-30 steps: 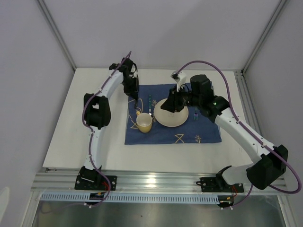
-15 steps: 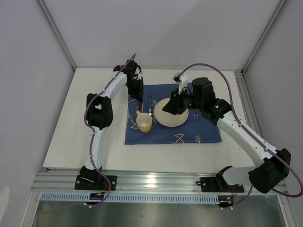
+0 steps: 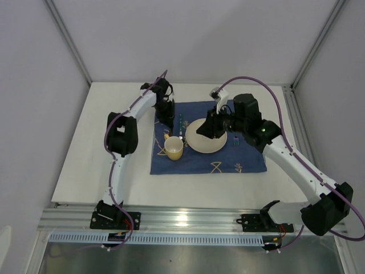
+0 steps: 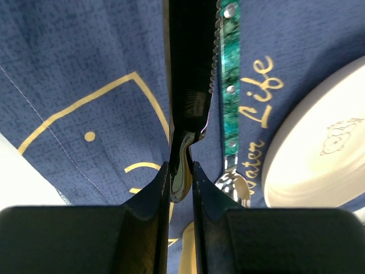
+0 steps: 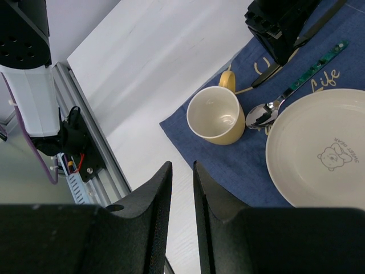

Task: Set the dinner table for one person
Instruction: Place the knife on the napkin.

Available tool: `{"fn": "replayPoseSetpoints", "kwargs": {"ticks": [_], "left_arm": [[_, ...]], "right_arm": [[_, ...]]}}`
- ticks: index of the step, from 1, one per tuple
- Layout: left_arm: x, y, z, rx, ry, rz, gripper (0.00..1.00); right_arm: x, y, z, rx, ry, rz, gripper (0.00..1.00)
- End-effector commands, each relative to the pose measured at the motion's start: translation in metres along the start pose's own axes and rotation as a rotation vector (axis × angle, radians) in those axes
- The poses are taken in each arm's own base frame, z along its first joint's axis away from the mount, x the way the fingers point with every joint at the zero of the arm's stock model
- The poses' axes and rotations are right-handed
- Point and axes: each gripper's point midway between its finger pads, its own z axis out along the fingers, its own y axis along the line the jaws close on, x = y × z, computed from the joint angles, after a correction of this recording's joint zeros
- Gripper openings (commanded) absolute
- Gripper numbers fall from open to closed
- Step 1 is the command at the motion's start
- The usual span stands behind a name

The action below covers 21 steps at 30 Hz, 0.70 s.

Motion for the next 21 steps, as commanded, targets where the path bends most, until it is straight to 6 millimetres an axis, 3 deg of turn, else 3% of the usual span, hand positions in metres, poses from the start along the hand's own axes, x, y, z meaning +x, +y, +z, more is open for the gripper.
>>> {"fn": "replayPoseSetpoints", "kwargs": {"ticks": [1, 12, 21], "left_arm": [[-0.007, -0.003, -0.006, 0.002, -0.04, -0.001, 0.0], [-0.01, 0.004, -0.013, -0.041, -0.063, 0.023, 0.0], [-0.011, 0.039, -0.032, -0.231, -0.109, 0.126, 0.0]], "right_arm": [[-0.005, 0.001, -0.008, 0.008, -0.024, -0.03, 0.25], [-0.006, 0.001, -0.008, 0.011, -0.023, -0.033, 0.25], [-0.004, -0.003, -0.002, 0.009, -0.011, -0.037, 0.25]]}}
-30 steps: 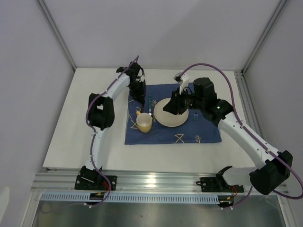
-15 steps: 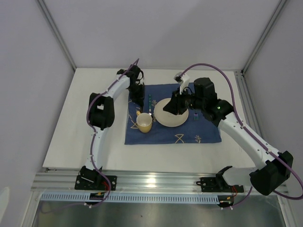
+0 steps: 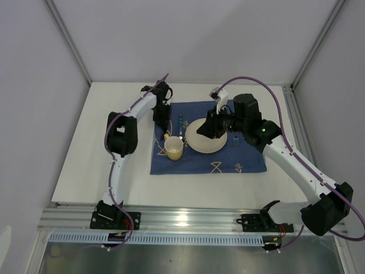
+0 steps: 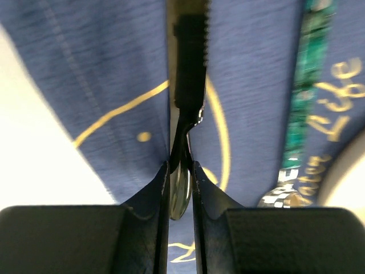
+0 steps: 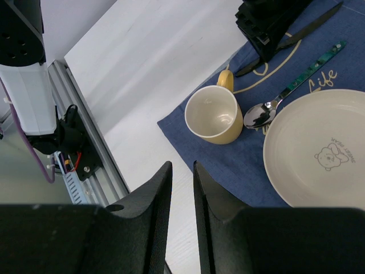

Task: Set the dinner table for one person
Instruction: Place the knife on the napkin.

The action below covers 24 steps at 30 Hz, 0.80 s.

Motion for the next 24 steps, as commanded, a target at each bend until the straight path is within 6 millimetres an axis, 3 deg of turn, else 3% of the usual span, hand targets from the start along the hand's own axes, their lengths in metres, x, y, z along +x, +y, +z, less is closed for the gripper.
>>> {"fn": "replayPoseSetpoints", "kwargs": {"ticks": [1, 10, 17, 24], "left_arm": [[-0.019, 0.013, -0.042, -0.084, -0.123, 0.086, 0.0], [-0.026, 0.039, -0.053, -0.205, -0.166, 0.167, 0.0], [-0.026, 0.042, -0.065, -0.208, -0.199, 0.196, 0.01], [-0.024, 0.05, -0.073, -0.208, -0.196, 0.092, 0.0]], "right_arm": [[-0.006, -0.002, -0.001, 0.007, -0.011, -0.024, 0.25], [-0.012, -0.002, 0.003, -0.002, 0.012, -0.04, 0.25], [-0.01, -0.001, 0.003, -0.001, 0.022, -0.037, 0.25], [-0.011, -0.001, 0.009, -0.006, 0.025, -0.033, 0.25]]}}
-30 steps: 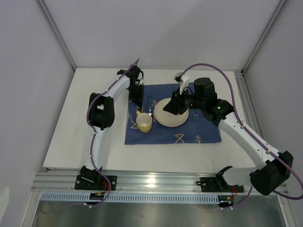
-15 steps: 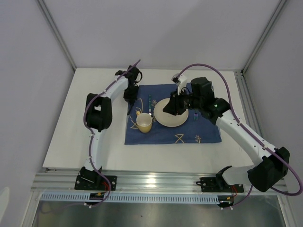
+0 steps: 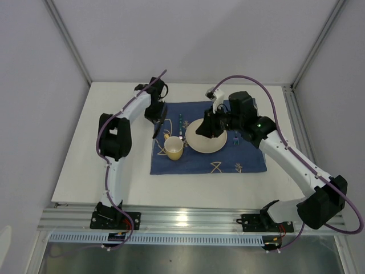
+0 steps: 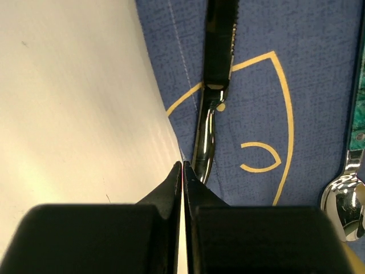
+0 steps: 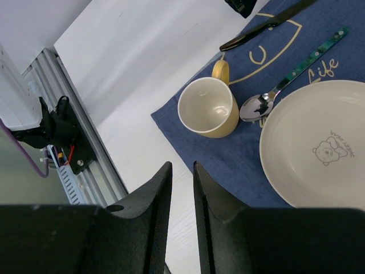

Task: Set the dinner table for one person
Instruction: Place the knife on the napkin.

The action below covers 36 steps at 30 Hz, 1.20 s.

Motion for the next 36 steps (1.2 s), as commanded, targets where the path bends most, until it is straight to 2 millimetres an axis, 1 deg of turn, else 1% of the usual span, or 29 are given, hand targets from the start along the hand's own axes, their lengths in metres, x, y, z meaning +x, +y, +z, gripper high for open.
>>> {"fn": "replayPoseSetpoints", "kwargs": {"ticks": [1, 3, 4, 6, 7, 8, 10, 11, 12, 14, 15, 16, 17, 19, 20, 21, 22, 24, 25, 26, 27, 29, 30, 31, 32, 33, 34, 35, 36], "left_arm": [[-0.019, 0.014, -0.035, -0.008, -0.081, -0.096, 0.0], [-0.018, 0.012, -0.04, 0.001, -0.086, -0.158, 0.01], [-0.021, 0.017, -0.048, -0.019, -0.116, -0.186, 0.01], [-0.026, 0.018, -0.055, -0.023, -0.166, -0.281, 0.01], [-0.026, 0.013, -0.059, 0.012, -0.178, -0.316, 0.01], [-0.031, 0.008, -0.074, 0.048, -0.212, -0.412, 0.01], [-0.033, -0.002, -0.077, 0.132, -0.231, -0.514, 0.04], [-0.037, -0.012, -0.089, 0.195, -0.236, -0.623, 0.07], [-0.033, -0.015, -0.088, 0.209, -0.219, -0.68, 0.21], [-0.038, -0.022, -0.088, 0.261, -0.223, -0.776, 0.3], [-0.037, -0.023, -0.086, 0.254, -0.215, -0.811, 0.39], [-0.033, -0.025, -0.08, 0.248, -0.183, -0.881, 0.4], [-0.03, -0.027, -0.077, 0.242, -0.155, -0.915, 0.4], [-0.025, -0.023, -0.062, 0.178, -0.101, -0.999, 0.39], [-0.013, -0.023, -0.056, 0.14, -0.049, -1.018, 0.38], [-0.009, -0.018, -0.044, 0.087, -0.027, -1.034, 0.34], [-0.007, -0.017, -0.04, 0.062, -0.005, -1.069, 0.32], [0.007, -0.016, -0.03, 0.01, 0.064, -1.105, 0.32], [0.013, -0.02, -0.02, 0.01, 0.104, -1.123, 0.32], [0.014, -0.022, -0.016, 0.018, 0.119, -1.146, 0.33], [0.027, -0.028, -0.009, 0.017, 0.173, -1.172, 0.34], [0.03, -0.036, -0.007, 0.034, 0.201, -1.283, 0.33], [0.048, -0.039, 0.002, 0.013, 0.242, -1.318, 0.31], [0.04, -0.041, -0.002, 0.034, 0.223, -1.404, 0.3], [0.039, -0.042, -0.003, 0.037, 0.215, -1.443, 0.29], [0.049, -0.044, 0.001, 0.026, 0.232, -1.47, 0.27], [0.037, -0.045, 0.0, 0.061, 0.191, -1.513, 0.26], [0.031, -0.044, -0.007, 0.076, 0.163, -1.539, 0.26], [0.034, -0.045, -0.007, 0.064, 0.16, -1.563, 0.28]], "right_arm": [[-0.018, 0.006, 0.0, -0.011, -0.034, -0.034, 0.25], [-0.018, 0.006, 0.001, -0.008, -0.031, -0.033, 0.25], [-0.018, 0.006, 0.002, -0.01, -0.031, -0.034, 0.25], [-0.018, 0.007, 0.002, -0.01, -0.035, -0.035, 0.26], [-0.018, 0.006, 0.003, -0.008, -0.036, -0.036, 0.26], [-0.019, 0.007, 0.004, -0.01, -0.038, -0.034, 0.26], [-0.018, 0.008, 0.006, -0.013, -0.034, -0.03, 0.26], [-0.017, 0.008, 0.008, -0.014, -0.028, -0.029, 0.26], [-0.017, 0.009, 0.009, -0.014, -0.024, -0.032, 0.26], [-0.016, 0.013, 0.01, -0.017, -0.019, -0.038, 0.26], [-0.016, 0.012, 0.009, -0.013, -0.017, -0.036, 0.26], [-0.015, 0.013, 0.01, -0.014, -0.016, -0.038, 0.26], [-0.015, 0.014, 0.009, -0.013, -0.018, -0.037, 0.26], [-0.014, 0.015, 0.009, -0.012, -0.016, -0.037, 0.26], [-0.015, 0.015, 0.009, -0.01, -0.017, -0.036, 0.26], [-0.014, 0.015, 0.008, -0.006, -0.018, -0.038, 0.26], [-0.015, 0.015, 0.008, -0.003, -0.021, -0.038, 0.26], [-0.014, 0.014, 0.007, 0.002, -0.02, -0.038, 0.26], [-0.014, 0.015, 0.007, 0.002, -0.021, -0.037, 0.26], [-0.014, 0.015, 0.007, 0.001, -0.023, -0.038, 0.26], [-0.013, 0.014, 0.007, 0.001, -0.022, -0.035, 0.26], [-0.012, 0.016, 0.008, -0.003, -0.023, -0.032, 0.26], [-0.012, 0.016, 0.008, -0.004, -0.021, -0.03, 0.26], [-0.012, 0.017, 0.008, -0.004, -0.022, -0.032, 0.26], [-0.011, 0.017, 0.007, -0.004, -0.022, -0.031, 0.26], [-0.01, 0.018, 0.008, -0.004, -0.018, -0.031, 0.26], [-0.009, 0.019, 0.007, -0.004, -0.016, -0.031, 0.26], [-0.009, 0.019, 0.006, -0.001, -0.02, -0.029, 0.26], [-0.01, 0.02, 0.006, -0.003, -0.023, -0.032, 0.26]]}}
